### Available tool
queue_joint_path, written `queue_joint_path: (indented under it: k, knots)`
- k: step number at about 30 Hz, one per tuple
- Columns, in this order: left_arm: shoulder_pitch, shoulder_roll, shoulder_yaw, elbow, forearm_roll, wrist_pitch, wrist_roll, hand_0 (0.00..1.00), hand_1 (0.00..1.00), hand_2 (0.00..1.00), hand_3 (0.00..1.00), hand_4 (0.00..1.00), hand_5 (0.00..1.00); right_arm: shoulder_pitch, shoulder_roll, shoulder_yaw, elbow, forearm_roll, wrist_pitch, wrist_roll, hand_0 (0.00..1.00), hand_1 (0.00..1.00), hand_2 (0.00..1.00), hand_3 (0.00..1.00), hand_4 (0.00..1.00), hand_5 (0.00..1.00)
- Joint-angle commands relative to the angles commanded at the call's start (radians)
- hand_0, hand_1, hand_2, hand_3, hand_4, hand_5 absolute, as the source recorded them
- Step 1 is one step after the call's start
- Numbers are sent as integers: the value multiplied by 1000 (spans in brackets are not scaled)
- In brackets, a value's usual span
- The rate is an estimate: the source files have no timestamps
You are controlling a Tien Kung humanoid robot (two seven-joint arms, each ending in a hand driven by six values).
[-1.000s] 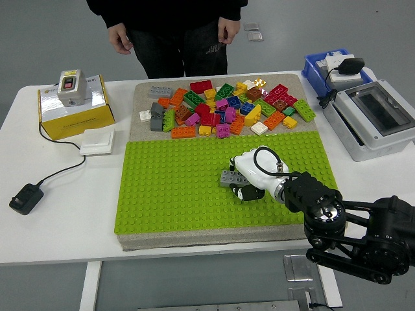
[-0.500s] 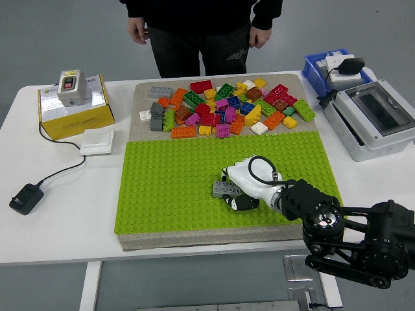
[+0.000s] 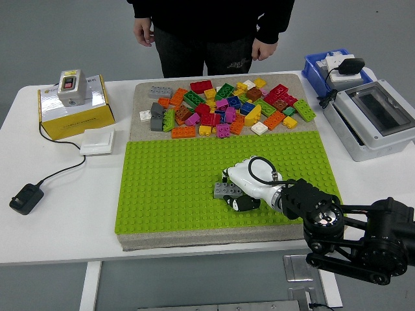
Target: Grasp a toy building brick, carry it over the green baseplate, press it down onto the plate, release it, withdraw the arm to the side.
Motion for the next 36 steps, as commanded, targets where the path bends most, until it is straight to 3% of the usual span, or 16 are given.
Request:
queue_joint_path:
  k: [36]
  knots:
    - [-2,1,1,0,-2,3,-1,671,675,667,734,395,540,7,4,-10,-12,57,-18,17,51,172,354,374,460,298]
